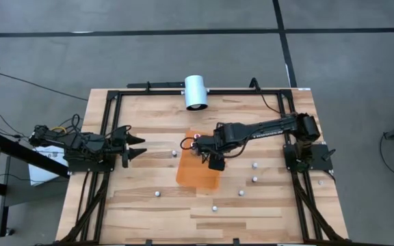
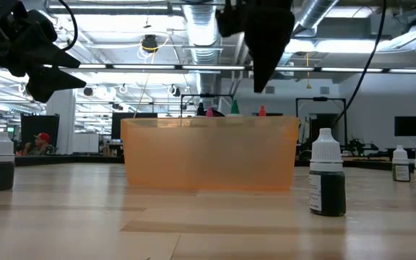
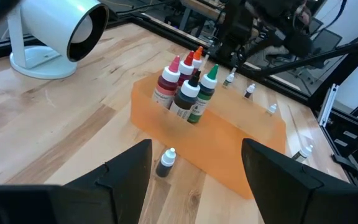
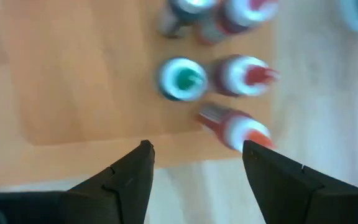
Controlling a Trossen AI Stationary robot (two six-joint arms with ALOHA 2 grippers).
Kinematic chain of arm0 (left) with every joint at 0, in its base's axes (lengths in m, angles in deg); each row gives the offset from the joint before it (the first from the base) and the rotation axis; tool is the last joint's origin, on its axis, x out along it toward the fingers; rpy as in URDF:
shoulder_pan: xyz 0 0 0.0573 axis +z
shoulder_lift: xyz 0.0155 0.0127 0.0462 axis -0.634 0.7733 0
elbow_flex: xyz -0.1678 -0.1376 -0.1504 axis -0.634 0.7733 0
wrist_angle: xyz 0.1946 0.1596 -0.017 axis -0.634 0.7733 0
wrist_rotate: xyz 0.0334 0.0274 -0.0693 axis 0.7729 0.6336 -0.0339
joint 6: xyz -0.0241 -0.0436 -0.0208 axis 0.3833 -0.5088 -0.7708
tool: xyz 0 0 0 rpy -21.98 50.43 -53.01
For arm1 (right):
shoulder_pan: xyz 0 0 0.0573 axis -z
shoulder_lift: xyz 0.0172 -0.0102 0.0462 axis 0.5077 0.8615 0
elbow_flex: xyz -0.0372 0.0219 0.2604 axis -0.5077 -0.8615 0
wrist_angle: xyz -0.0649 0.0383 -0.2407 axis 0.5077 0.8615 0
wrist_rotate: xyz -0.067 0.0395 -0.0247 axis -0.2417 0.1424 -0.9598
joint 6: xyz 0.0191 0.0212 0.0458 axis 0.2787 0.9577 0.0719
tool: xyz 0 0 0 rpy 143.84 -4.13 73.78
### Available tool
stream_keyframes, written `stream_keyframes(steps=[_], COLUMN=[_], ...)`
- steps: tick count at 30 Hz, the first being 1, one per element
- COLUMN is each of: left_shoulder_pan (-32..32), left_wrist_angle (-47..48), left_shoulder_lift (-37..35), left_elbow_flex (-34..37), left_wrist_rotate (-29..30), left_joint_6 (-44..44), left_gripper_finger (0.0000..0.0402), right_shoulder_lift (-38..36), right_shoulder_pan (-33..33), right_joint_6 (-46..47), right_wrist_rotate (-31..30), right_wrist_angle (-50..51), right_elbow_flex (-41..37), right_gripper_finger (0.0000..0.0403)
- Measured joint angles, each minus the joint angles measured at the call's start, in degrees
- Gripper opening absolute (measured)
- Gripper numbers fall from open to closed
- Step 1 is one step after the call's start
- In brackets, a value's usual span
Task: Pick & Place food coloring
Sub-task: Put the top small green food coloring bottle into the orange bin
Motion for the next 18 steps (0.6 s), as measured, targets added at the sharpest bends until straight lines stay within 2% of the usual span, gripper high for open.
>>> stream_keyframes(steps=[5, 8, 12, 16, 18], left_shoulder_pan=[0.00, 0.00, 0.00, -0.02, 0.00], left_wrist_angle=[0.53, 2.18, 3.59, 3.85, 3.51], left_shoulder_lift=[0.00, 0.07, 0.17, 0.12, 0.11], left_elbow_flex=[0.00, 0.00, 0.02, 0.02, 0.02], left_wrist_rotate=[0.00, 0.03, -0.38, -0.59, -1.86], left_joint_6=[-0.04, -0.11, -1.07, -5.85, -4.95], left_gripper_finger=[0.0240, 0.0240, 0.0240, 0.0240, 0.0240], right_shoulder_lift=[-2.33, -4.51, -8.77, -13.74, -16.58], right_shoulder_pan=[-1.41, -2.56, -4.36, -6.72, -8.21], right_joint_6=[3.41, 5.44, 6.11, 7.51, 8.95], right_wrist_rotate=[-10.53, -14.37, -14.43, -14.28, -14.30], right_wrist_angle=[1.99, 4.20, 3.20, 1.62, -0.57], right_elbow_flex=[0.11, -0.52, -3.47, -7.41, -9.94], right_gripper_finger=[0.0232, 0.0232, 0.0232, 0.0232, 0.0232])
